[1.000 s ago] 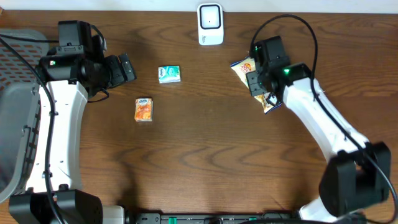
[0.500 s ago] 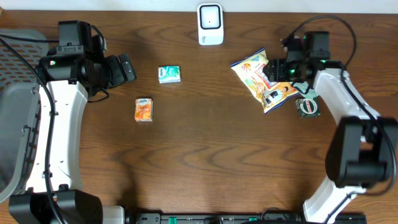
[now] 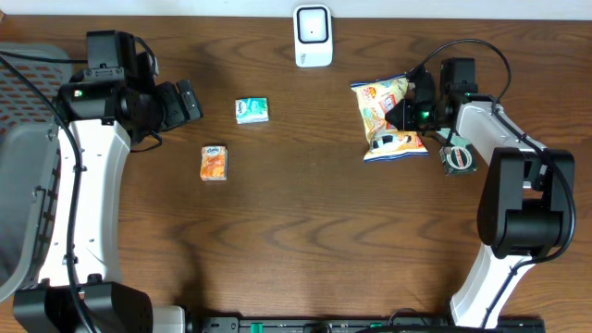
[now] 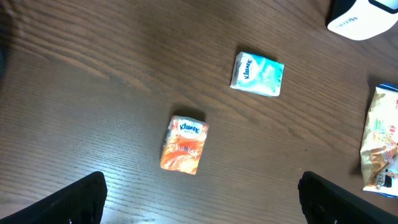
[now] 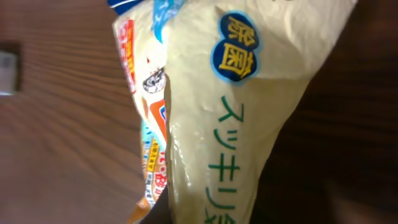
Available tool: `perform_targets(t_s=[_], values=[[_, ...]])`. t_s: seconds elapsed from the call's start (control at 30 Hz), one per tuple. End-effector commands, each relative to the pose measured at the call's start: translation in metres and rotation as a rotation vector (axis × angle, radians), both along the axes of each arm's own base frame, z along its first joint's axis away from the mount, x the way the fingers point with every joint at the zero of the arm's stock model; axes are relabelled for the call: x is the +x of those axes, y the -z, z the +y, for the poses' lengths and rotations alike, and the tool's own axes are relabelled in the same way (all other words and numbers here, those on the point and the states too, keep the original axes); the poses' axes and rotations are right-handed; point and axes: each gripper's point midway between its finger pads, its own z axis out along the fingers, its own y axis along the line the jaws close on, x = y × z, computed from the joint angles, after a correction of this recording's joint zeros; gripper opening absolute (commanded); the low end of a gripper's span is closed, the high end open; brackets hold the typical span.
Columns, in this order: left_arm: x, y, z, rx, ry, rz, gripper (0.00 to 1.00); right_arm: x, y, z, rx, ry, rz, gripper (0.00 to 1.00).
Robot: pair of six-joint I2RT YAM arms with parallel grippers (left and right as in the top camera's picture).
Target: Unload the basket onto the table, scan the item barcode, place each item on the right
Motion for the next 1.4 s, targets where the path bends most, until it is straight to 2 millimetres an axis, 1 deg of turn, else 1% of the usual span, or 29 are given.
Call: perform_targets(t_s=[0.0,0.03,0.1,0.17,0.3,0.43,0.47,0.53,0.57,0.63,0.67,0.7,0.73,0.77,0.8,0.83,0.87,0.97,1.0,1.03,1.1,1.13,1.17,1.2,1.23,1.27,1.3,1.33,1.37], values=[[0.000,0.003,0.002,0.011,0.007,0.008,0.98,-0.004,-0.018,0.019,0.170,0.018,0.050,0.08],[0.000,0.003,0.002,0.011,0.007,0.008,0.98,-0.007,-0.024,0.026,0.220,0.005,0.059,0.08],[0.000,0.003,0.002,0.011,0.007,0.008,0.98,-0.009,-0.032,0.035,0.276,-0.028,0.054,0.02],[0.000,0.003,0.002,0.011,0.007,0.008,0.98,-0.010,-0.036,0.039,0.265,-0.021,0.056,0.01],[0.000,0.003,0.002,0.011,0.007,0.008,0.98,-0.013,-0.058,0.042,0.034,0.023,-0.010,0.01],[0.000,0.003,0.002,0.011,0.007,0.008,0.98,-0.013,-0.092,0.043,-0.279,0.107,-0.163,0.01],[0.000,0.003,0.002,0.011,0.007,0.008,0.98,-0.013,-0.103,0.044,-0.405,0.141,-0.224,0.01],[0.000,0.003,0.002,0.011,0.007,0.008,0.98,-0.016,-0.115,0.047,-0.651,0.158,-0.331,0.01],[0.000,0.003,0.002,0.011,0.007,0.008,0.98,-0.020,-0.123,0.051,-0.843,0.142,-0.404,0.01],[0.000,0.003,0.002,0.011,0.007,0.008,0.98,-0.024,-0.129,0.057,-1.043,0.113,-0.468,0.01],[0.000,0.003,0.002,0.011,0.007,0.008,0.98,-0.026,-0.131,0.062,-1.173,0.082,-0.502,0.01],[0.000,0.003,0.002,0.011,0.007,0.008,0.98,-0.026,-0.130,0.066,-1.296,0.039,-0.523,0.01],[0.000,0.003,0.002,0.011,0.007,0.008,0.98,-0.026,-0.127,0.068,-1.350,0.012,-0.528,0.01],[0.000,0.003,0.002,0.011,0.007,0.008,0.98,-0.026,-0.123,0.070,-1.442,-0.035,-0.529,0.01],[0.000,0.003,0.002,0.011,0.007,0.008,0.98,-0.025,-0.114,0.073,-1.555,-0.089,-0.520,0.01],[0.000,0.003,0.002,0.011,0.007,0.008,0.98,-0.023,-0.104,0.074,-1.621,-0.107,-0.512,0.01],[0.000,0.003,0.002,0.011,0.007,0.008,0.98,-0.022,-0.101,0.074,-1.637,-0.112,-0.509,0.01],[0.000,0.003,0.002,0.011,0.007,0.008,0.98,-0.020,-0.073,0.081,-1.689,-0.192,-0.486,0.01],[0.000,0.003,0.002,0.011,0.007,0.008,0.98,-0.021,-0.067,0.084,-1.696,-0.211,-0.483,0.01],[0.000,0.003,0.002,0.011,0.007,0.008,0.98,-0.024,-0.058,0.092,-1.708,-0.250,-0.484,0.01],[0.000,0.003,0.002,0.011,0.007,0.008,0.98,-0.026,-0.054,0.100,-1.696,-0.274,-0.495,0.01],[0.000,0.003,0.002,0.011,0.007,0.008,0.98,-0.030,-0.047,0.113,-1.654,-0.317,-0.513,0.04],[0.000,0.003,0.002,0.011,0.007,0.008,0.98,-0.032,-0.043,0.122,-1.621,-0.349,-0.524,0.13],[0.000,0.003,0.002,0.011,0.007,0.008,0.98,-0.034,-0.039,0.128,-1.596,-0.373,-0.531,0.17],[0.000,0.003,0.002,0.011,0.007,0.008,0.98,-0.038,-0.030,0.142,-1.541,-0.429,-0.540,0.25],[0.000,0.003,0.002,0.011,0.007,0.008,0.98,-0.043,-0.023,0.152,-1.496,-0.480,-0.541,0.31],[0.000,0.003,0.002,0.011,0.007,0.008,0.98,-0.050,-0.013,0.164,-1.438,-0.544,-0.539,0.38],[0.000,0.003,0.002,0.011,0.007,0.008,0.98,-0.054,-0.008,0.172,-1.404,-0.582,-0.539,0.42],[0.000,0.003,0.002,0.011,0.007,0.008,0.98,-0.063,0.002,0.184,-1.345,-0.647,-0.532,0.46]])
